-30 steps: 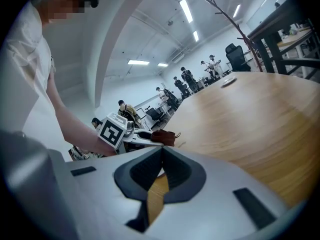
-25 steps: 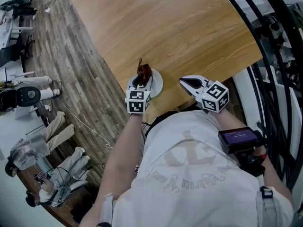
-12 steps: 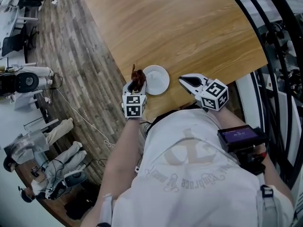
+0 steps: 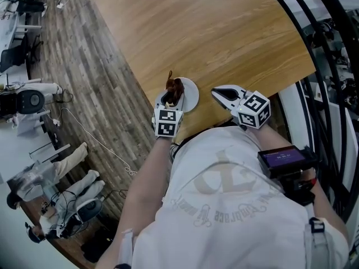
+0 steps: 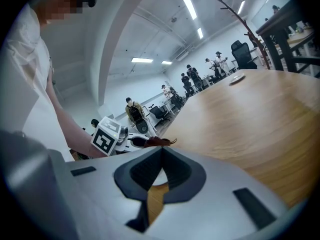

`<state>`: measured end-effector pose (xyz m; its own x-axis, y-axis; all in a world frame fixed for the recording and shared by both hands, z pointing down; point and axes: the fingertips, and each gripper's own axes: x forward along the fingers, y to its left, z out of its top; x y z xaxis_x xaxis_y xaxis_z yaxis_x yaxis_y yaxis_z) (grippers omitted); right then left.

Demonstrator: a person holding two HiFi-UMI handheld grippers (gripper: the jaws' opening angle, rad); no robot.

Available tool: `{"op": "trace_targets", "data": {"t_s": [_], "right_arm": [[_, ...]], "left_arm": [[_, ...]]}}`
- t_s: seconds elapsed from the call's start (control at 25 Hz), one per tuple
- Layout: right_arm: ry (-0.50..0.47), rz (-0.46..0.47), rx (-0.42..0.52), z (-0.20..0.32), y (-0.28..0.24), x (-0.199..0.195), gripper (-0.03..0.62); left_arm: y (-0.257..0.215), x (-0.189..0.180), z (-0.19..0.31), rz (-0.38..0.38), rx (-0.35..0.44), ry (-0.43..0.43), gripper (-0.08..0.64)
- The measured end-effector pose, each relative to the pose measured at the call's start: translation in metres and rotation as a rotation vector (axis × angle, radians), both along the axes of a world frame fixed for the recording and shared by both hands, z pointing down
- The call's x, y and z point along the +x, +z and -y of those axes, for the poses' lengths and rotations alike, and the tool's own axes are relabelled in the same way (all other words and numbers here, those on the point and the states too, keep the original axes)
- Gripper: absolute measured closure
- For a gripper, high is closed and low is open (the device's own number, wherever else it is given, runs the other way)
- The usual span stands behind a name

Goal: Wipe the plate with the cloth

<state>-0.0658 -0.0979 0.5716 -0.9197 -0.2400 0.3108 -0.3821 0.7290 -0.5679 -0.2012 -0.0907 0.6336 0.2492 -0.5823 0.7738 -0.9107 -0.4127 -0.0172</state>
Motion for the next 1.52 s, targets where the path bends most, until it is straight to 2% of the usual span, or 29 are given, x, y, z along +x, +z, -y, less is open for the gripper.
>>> {"op": "trace_targets", "data": {"t_s": [0.36, 0.56, 0.84, 1.16, 1.36, 1.52], "right_arm": [[0.038, -0.01, -0.009, 0.003, 0.004, 0.013, 0.579], [0.045, -0.007, -0.016, 0.003, 0.004, 0.018, 0.58], [0.018, 0.005, -0.007, 0.008, -0.001, 0.002, 0.579], [-0.024, 0.013, 0.002, 0.001, -0.002, -0.009, 0.579], [-0.033, 0.014, 0.001, -0.002, -0.002, -0.015, 0.58], [-0.025, 0.016, -0.004, -0.006, 0.003, -0.01, 0.58]], "left_arm": [[-0.005, 0.059, 0.016, -0.077, 0.013, 0.13, 0.39], [-0.006, 0.077, 0.012, -0.082, 0.008, 0.174, 0.39], [-0.004, 0.041, -0.006, -0.046, -0.015, 0.109, 0.39], [-0.001, -0.022, -0.031, 0.01, -0.025, -0.036, 0.39], [-0.003, -0.046, -0.044, 0.071, -0.035, -0.045, 0.39], [0.005, -0.039, -0.051, 0.063, -0.051, -0.022, 0.39]]}}
